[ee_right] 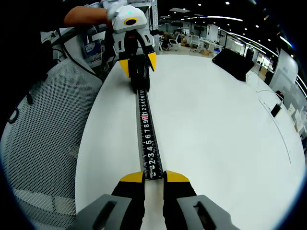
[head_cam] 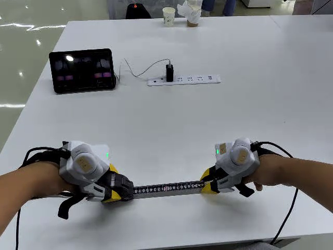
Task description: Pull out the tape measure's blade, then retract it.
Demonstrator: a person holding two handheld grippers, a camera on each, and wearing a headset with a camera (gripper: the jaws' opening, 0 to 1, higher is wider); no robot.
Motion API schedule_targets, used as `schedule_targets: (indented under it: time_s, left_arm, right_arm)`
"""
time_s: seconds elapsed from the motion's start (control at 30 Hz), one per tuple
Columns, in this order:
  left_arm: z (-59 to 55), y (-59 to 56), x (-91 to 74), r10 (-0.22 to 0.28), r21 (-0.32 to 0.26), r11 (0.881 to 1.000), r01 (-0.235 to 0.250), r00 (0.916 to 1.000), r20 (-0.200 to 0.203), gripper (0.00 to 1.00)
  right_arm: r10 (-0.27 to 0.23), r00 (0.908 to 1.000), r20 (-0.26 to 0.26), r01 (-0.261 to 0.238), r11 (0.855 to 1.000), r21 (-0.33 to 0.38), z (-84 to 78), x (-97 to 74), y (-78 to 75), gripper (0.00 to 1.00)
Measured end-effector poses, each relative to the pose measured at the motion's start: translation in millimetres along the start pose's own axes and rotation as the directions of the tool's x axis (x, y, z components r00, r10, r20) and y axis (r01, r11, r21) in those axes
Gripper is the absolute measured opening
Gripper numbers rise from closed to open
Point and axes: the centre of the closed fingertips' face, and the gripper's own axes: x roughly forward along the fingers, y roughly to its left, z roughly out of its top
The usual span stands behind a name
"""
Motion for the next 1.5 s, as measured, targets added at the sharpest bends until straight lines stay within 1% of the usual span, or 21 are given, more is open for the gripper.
schedule_targets:
  time_s: [0.3,0.9,1.23,1.5]
  left_arm:
    - [0.3,-0.1,0.4,-0.001,0.004,1.0,0.001,1.0,0.002,0.31]
    - [0.6,-0.8,0.1,-0.003,0.005,1.0,0.003,1.0,0.003,0.31]
    - [0.5,-0.5,0.1,-0.003,0.004,1.0,0.003,1.0,0.007,0.31]
    - [0.6,-0.4,0.0,-0.002,0.008,1.0,0.002,1.0,0.007,0.31]
  right_arm:
    - [-0.009,1.0,-0.003,0.009,1.0,0.012,-8.3,-5.4,-1.4,0.1]
    - [-0.014,0.9998,-0.011,0.014,1.0,0.022,-18.5,-14.8,-1.4,0.1]
    - [-0.02,0.9997,-0.015,0.021,0.999,0.038,-26.0,-21.0,-2.9,0.1]
    - [-0.024,0.9996,-0.014,0.024,0.999,0.045,-26.8,-22.4,-2.8,0.1]
